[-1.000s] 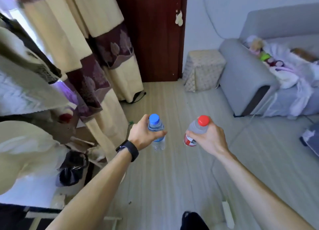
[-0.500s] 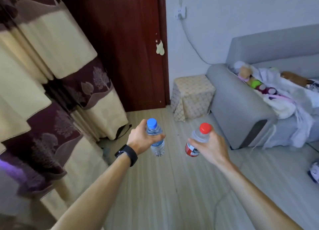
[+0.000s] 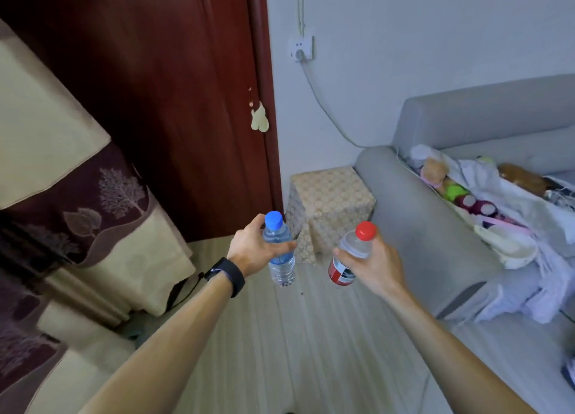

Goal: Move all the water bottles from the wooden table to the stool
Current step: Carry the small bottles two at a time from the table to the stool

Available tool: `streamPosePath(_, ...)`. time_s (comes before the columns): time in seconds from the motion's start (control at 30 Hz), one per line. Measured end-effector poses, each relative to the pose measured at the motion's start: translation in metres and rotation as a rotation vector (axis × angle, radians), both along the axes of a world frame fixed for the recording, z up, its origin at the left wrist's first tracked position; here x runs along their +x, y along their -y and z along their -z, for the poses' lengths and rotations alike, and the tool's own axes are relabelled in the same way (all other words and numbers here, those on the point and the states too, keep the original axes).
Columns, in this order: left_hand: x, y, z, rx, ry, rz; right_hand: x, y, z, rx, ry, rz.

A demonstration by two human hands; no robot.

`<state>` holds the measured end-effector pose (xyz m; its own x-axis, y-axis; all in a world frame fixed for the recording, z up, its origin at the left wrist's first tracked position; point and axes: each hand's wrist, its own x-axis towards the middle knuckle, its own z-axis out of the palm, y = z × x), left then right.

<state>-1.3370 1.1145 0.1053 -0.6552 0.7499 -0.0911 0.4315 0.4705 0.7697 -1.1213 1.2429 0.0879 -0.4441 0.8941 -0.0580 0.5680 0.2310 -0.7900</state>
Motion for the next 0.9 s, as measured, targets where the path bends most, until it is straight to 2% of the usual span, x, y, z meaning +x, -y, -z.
streamPosePath(0.37, -0.099, -0.219, 0.020, -0.039, 0.048, 0.077, -0.093, -0.203, 0.019, -0.054, 0.006, 0.008)
streamPosePath(0.63, -0.139, -0.388, 0.039, -0.078, 0.068, 0.018, -0.148, -0.377, 0.031, -0.089, 0.009, -0.060)
streamPosePath(0.9, -0.182, -0.512, 0.069, -0.123, 0.144, -0.030, -0.202, -0.515, 0.054, -0.135, 0.075, -0.091)
